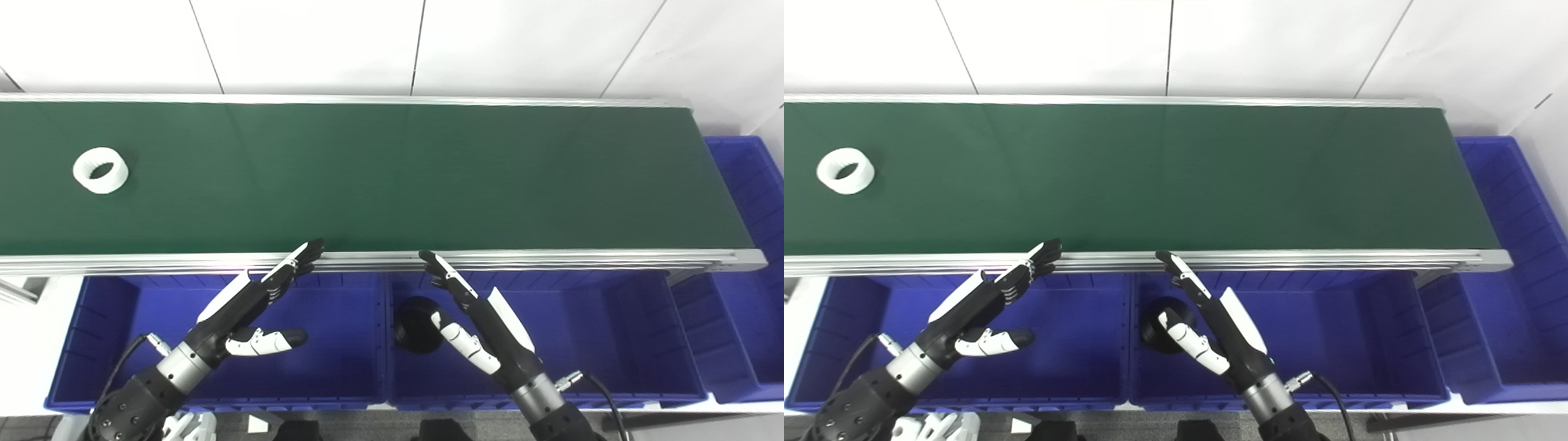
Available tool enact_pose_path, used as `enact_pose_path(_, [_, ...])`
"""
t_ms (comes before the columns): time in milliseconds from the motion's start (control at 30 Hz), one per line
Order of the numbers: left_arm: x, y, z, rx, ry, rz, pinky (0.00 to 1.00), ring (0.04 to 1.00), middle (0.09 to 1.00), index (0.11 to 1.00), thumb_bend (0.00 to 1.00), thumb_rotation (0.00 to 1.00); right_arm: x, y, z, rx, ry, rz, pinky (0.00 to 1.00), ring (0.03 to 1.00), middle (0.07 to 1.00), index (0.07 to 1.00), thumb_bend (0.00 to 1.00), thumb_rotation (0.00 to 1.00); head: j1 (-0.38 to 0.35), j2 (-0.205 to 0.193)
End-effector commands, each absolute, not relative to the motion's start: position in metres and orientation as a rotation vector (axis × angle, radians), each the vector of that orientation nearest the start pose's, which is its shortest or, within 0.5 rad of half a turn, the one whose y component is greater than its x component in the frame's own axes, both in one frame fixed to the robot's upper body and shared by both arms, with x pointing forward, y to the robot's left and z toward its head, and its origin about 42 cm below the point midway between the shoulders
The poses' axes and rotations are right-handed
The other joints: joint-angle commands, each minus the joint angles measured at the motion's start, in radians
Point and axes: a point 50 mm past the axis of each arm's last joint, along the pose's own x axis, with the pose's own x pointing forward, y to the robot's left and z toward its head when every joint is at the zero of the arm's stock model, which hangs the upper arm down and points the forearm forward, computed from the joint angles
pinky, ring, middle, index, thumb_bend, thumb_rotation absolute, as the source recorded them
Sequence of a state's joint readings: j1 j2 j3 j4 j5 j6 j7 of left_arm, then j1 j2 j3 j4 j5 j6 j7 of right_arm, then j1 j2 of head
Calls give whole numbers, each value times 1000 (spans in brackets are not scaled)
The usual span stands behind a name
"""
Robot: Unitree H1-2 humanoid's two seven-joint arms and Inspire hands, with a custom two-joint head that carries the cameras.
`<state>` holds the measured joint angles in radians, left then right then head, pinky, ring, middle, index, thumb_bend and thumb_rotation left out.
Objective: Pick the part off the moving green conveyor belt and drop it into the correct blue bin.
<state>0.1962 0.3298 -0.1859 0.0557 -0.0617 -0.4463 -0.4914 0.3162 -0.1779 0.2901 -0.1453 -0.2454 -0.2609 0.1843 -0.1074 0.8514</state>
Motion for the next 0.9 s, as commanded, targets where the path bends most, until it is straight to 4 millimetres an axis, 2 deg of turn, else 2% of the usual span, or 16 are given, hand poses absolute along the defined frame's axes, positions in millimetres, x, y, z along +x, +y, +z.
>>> enact_pose_path(0, [197, 258, 68, 249, -149, -680, 972, 1000, 1000, 1000, 452, 631, 164, -186, 84, -316, -132, 488, 913, 956, 980, 967, 421, 959, 7, -1])
enact_pose_path(67, [198, 257, 67, 246, -150, -680, 967, 1000, 1000, 1000, 446, 619, 164, -186, 84, -319, -129, 487, 909, 954, 979, 967, 420, 960, 9, -9])
enact_pose_path(133, [199, 256, 64, 241, -144, -682, 968, 1000, 1000, 1000, 445, 612, 164, -186, 81, -321, -128, 487, 910, 953, 977, 965, 421, 961, 15, -34])
enact_pose_path(200, [199, 255, 61, 233, -132, -682, 965, 996, 1000, 1000, 438, 606, 163, -186, 76, -323, -126, 487, 906, 950, 974, 963, 418, 961, 26, -82])
enact_pose_path(233, [198, 255, 56, 243, -114, -685, 965, 995, 1000, 1000, 437, 605, 161, -187, 70, -331, -120, 489, 906, 950, 974, 963, 418, 961, 47, -148])
enact_pose_path(267, [197, 255, 53, 250, -101, -688, 967, 996, 1000, 1000, 441, 629, 159, -188, 67, -336, -116, 492, 913, 954, 978, 967, 417, 977, 47, -148])
enact_pose_path(300, [195, 255, 48, 264, -81, -686, 968, 996, 1000, 1000, 442, 638, 157, -189, 61, -339, -111, 494, 916, 956, 979, 969, 417, 982, 67, -200])
enact_pose_path(333, [194, 255, 44, 273, -67, -685, 960, 995, 1000, 1000, 462, 645, 156, -189, 57, -341, -109, 495, 923, 959, 981, 970, 418, 981, 67, -200])
enact_pose_path(367, [193, 255, 41, 283, -53, -682, 956, 994, 1000, 1000, 473, 649, 155, -190, 52, -339, -106, 494, 927, 961, 981, 971, 418, 979, 84, -244])
enact_pose_path(433, [193, 254, 36, 294, -37, -677, 960, 998, 1000, 1000, 494, 635, 154, -190, 44, -336, -101, 490, 928, 963, 984, 968, 416, 958, 91, -272])
enact_pose_path(467, [193, 253, 34, 292, -32, -675, 957, 997, 1000, 995, 493, 596, 154, -190, 41, -335, -99, 489, 926, 963, 984, 967, 415, 950, 93, -288])
enact_pose_path(533, [196, 252, 32, 284, -28, -669, 952, 993, 1000, 991, 493, 569, 156, -190, 36, -336, -96, 487, 925, 962, 984, 966, 416, 945, 92, -305])
enact_pose_path(633, [200, 252, 32, 290, -31, -667, 938, 985, 1000, 985, 496, 530, 157, -190, 33, -343, -93, 487, 923, 961, 984, 966, 421, 946, 92, -309])
enact_pose_path(867, [201, 253, 33, 303, -33, -671, 938, 985, 1000, 984, 508, 519, 155, -189, 30, -339, -88, 486, 915, 957, 981, 966, 414, 940, 98, -309])
